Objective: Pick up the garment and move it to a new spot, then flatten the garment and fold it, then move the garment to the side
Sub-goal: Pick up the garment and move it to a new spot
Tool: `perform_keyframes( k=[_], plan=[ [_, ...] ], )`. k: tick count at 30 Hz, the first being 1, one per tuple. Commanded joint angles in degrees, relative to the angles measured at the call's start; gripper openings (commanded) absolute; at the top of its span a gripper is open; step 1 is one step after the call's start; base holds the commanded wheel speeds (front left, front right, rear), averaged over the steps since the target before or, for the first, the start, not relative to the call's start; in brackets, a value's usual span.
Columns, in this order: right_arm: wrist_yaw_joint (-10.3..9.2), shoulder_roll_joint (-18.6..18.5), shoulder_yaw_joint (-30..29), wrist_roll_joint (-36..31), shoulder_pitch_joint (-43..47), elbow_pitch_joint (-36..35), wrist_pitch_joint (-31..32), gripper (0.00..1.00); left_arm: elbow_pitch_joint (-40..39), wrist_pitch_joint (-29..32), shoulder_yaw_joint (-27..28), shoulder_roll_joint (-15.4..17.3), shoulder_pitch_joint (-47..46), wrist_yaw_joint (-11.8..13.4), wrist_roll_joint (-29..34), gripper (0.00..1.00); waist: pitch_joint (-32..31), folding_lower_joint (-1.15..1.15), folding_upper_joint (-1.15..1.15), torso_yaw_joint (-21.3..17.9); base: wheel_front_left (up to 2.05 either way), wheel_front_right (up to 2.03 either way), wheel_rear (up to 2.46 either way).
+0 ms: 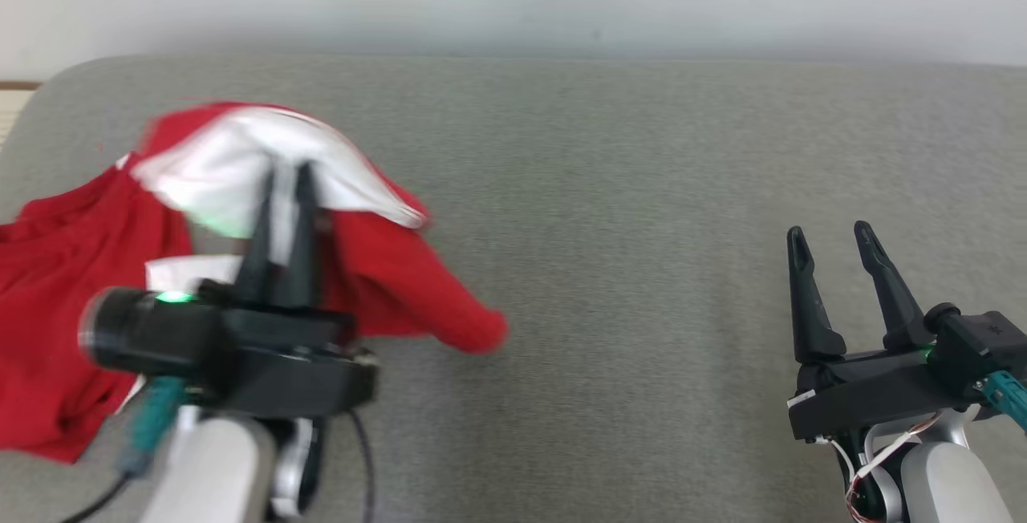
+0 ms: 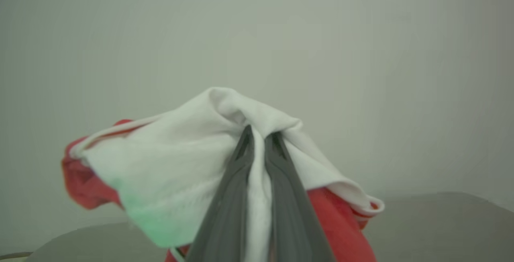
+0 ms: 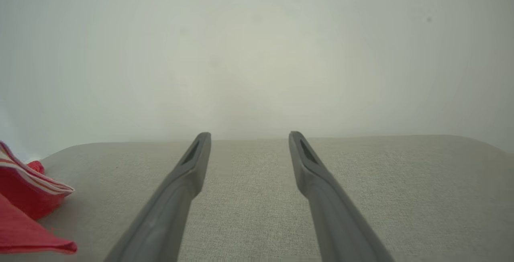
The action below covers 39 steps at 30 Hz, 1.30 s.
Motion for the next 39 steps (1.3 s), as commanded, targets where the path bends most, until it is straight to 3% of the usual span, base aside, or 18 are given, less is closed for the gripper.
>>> perform_keyframes(
  k=[1, 13, 23, 28, 29, 30, 31, 39],
  plan=[
    [0.03, 0.09, -0.08, 0.32, -0.17, 0.10, -0.38, 1.00, 0.31, 0.69, -1.34, -0.33, -0.41, -0.69, 0.38, 0.00, 0.84, 0.00, 0.00, -3.19, 0.00, 0.00, 0.00],
    [0.03, 1.42, 1.21, 1.94, -1.65, 1.84, -2.23, 1.00, 14.89, 5.31, -15.79, -5.39, -6.61, -8.06, -0.29, 0.00, 5.26, 0.00, 0.00, -14.12, 0.00, 0.00, 0.00],
    [0.03, 2.49, 2.27, 3.12, -2.69, 4.23, -4.11, 1.00, 29.31, 5.22, -23.55, -6.96, -12.12, -10.68, -2.44, 0.00, 8.01, 0.00, 0.00, -20.10, 0.00, 0.00, 0.00],
    [0.03, 2.76, 2.73, 3.70, -3.14, 5.53, -5.05, 1.00, 33.93, 3.01, -27.45, -7.12, -14.38, -9.82, -6.90, 0.00, 8.84, 0.00, 0.00, -21.64, 0.00, 0.00, 0.00],
    [0.03, 2.79, 2.74, 3.76, -3.26, 5.76, -5.20, 1.00, 34.52, 2.39, -28.14, -7.09, -14.85, -9.51, -7.80, 0.06, 8.87, 0.00, 0.00, -21.72, 0.00, 0.00, 0.00],
    [0.03, 2.82, 2.69, 3.78, -3.39, 5.97, -5.26, 1.00, 35.00, 1.97, -28.87, -7.08, -15.27, -9.12, -8.55, 0.48, 8.88, 0.00, 0.00, -21.75, 0.00, 0.00, 0.00],
    [0.03, 2.80, 2.54, 3.81, -3.48, 6.20, -5.48, 1.00, 35.38, 1.47, -29.72, -7.10, -15.70, -8.82, -8.98, 1.00, 8.86, 0.00, 0.00, -21.71, 0.00, 0.00, 0.00],
    [0.03, 2.79, 0.92, 3.01, -3.42, 7.20, -6.11, 1.00, 32.32, -2.76, -32.77, -7.07, -16.97, -6.72, -12.17, 1.00, 6.98, 0.00, 0.00, -18.91, 0.00, 0.00, 0.00]
  ],
)
